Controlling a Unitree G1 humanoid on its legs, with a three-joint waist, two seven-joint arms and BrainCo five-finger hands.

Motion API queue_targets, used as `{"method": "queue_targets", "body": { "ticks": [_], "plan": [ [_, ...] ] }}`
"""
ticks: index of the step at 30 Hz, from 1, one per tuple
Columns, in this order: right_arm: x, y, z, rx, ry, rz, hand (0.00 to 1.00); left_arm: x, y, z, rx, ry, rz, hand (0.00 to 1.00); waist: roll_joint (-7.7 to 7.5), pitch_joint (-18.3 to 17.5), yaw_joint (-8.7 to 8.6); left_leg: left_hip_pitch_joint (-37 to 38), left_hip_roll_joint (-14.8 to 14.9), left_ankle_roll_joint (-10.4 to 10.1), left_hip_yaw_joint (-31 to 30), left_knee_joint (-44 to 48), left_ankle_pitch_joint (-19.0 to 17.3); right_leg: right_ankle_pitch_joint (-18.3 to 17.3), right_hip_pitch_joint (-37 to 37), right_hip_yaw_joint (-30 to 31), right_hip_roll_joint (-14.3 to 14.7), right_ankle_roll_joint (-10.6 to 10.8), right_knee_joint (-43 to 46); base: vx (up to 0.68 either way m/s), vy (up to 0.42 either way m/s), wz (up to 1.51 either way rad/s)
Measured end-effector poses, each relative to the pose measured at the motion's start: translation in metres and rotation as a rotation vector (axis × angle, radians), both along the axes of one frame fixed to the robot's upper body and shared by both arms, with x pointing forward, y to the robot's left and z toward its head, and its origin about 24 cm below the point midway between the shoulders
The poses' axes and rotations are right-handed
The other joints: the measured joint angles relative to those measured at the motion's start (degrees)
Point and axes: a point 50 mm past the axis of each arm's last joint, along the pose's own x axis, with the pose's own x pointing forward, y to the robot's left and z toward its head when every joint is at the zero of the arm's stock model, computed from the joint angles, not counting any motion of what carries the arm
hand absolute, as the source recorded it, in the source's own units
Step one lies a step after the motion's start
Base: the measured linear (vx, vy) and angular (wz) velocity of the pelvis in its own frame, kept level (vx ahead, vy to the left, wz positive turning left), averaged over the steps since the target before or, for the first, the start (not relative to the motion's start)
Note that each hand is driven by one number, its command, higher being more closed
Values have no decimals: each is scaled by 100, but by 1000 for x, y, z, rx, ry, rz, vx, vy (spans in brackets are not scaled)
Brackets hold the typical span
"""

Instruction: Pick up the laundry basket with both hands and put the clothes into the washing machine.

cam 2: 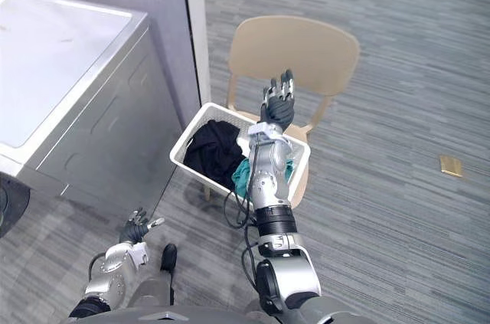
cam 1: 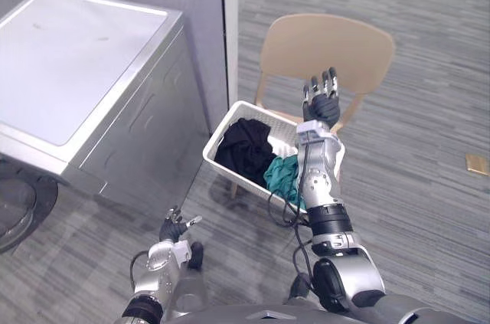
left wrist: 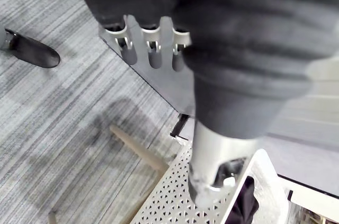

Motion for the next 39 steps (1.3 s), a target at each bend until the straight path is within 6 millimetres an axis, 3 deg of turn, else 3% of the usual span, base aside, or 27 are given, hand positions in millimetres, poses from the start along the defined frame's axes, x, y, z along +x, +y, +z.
{"method": "queue_targets", "body": {
  "ticks": [3,5,7,9,11,14,17,23,26,33,39],
  "plan": [
    [4,-8,-20,-516,128,83,0,-8,5,-5,37,23,-39,0,-11,-16,-89,61,11,2,105,-3,-5,51,-31,106,-1,-17,-1,-39,-1,-18],
    [4,-11,-25,-733,146,120,0,-13,5,-8,44,38,-64,0,-14,-17,-94,70,11,2,107,-34,-5,53,-26,113,-1,-17,-1,-42,-1,-3],
    [2,-11,-29,-1033,142,180,0,-24,5,-14,54,66,-96,0,-42,-32,-79,48,11,9,104,-37,3,45,-32,101,-1,-8,-3,-32,-1,5],
    [7,-5,-40,-1485,147,281,0,-37,8,-21,69,113,-122,0,-106,-27,-58,-37,28,14,70,-36,31,81,-88,77,11,-43,-1,-28,-5,8],
    [13,-8,-41,-1793,131,326,0,-40,12,-22,81,119,-129,0,-149,-11,31,-247,74,-11,-18,-35,100,125,-253,38,74,-96,0,-54,-21,10],
    [22,-21,-39,-2152,142,323,0,-37,20,-20,105,114,-129,0,-192,203,188,-448,143,-22,-174,-1,215,217,-345,-88,167,-138,2,-56,-28,17],
    [34,-25,-21,-2333,111,286,0,-26,24,-14,126,76,-122,0,-185,610,252,-668,159,-24,-332,1,272,240,-464,-209,206,-179,13,-119,-26,20],
    [54,-36,19,-2426,149,135,0,5,24,9,122,-57,-62,0,-110,1474,400,-1257,146,3,-497,165,426,153,-1120,-276,101,-240,561,-139,8,7],
    [62,-41,40,-2408,177,37,0,13,23,19,85,-121,-11,0,-38,1692,479,-1518,137,32,-518,251,455,144,-1379,-273,71,-242,682,-92,-9,-1],
    [70,-55,93,-2210,184,-266,0,25,14,26,44,-157,22,0,25,1786,665,-1928,154,47,-543,250,496,105,-1834,-279,66,-271,792,-34,-34,-3],
    [74,-51,112,-2101,167,-341,0,40,4,35,14,-206,38,0,36,1913,759,-2124,152,31,-573,247,543,104,-1993,-310,70,-270,801,-3,-16,1]
  ]
}}
